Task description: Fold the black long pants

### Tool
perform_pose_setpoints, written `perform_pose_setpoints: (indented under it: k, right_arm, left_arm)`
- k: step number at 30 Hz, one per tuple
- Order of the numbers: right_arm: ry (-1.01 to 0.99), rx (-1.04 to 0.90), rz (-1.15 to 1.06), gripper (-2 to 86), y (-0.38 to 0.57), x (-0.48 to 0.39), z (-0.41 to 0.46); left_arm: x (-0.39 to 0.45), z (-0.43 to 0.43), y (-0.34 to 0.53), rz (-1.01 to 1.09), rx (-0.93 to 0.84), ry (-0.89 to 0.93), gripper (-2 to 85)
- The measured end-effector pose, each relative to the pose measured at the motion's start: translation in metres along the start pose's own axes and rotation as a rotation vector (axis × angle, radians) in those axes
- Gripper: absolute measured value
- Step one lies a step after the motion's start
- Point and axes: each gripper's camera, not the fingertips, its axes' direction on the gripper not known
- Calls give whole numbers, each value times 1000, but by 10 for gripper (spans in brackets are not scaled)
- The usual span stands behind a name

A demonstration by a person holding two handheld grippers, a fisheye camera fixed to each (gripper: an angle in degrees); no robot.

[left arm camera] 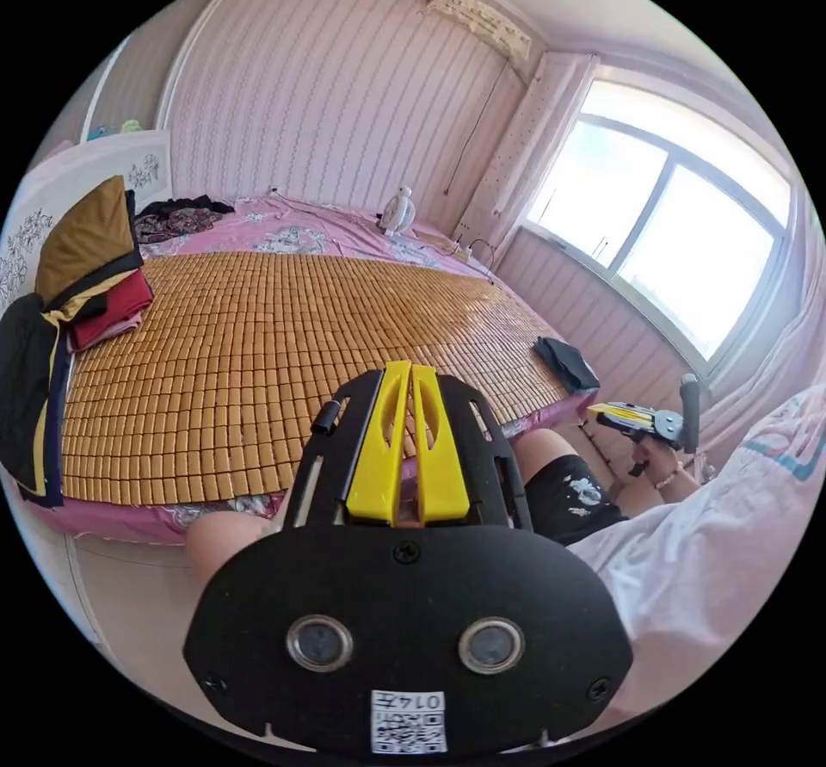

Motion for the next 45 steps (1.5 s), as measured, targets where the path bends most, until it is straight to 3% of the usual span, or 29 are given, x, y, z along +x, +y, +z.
perform_pose_setpoints:
  k: [5, 13, 24, 36, 42, 45]
  right_arm:
    - [-186, 157, -272, -10, -54, -108, -3]
    - [-413, 156, -661, -2, -106, -270, 23]
    - [-703, 86, -855, 63, -251, -460, 106]
    - [-460, 197, -1269, 107, -356, -723, 199]
    - [-479, 114, -1124, 108, -387, -804, 251]
    - [-367, 21, -1091, 49, -390, -822, 289]
  left_arm:
    - [-31, -81, 47, -24, 110, -97, -10]
    - [-152, -217, 179, -398, 273, -401, -5]
    - [-309, -313, 270, -672, 400, -601, 67]
    - [-456, -339, 234, -690, 409, -749, 88]
    - [-506, -326, 223, -725, 269, -799, 76]
    - [-505, -324, 220, -670, 238, -839, 46]
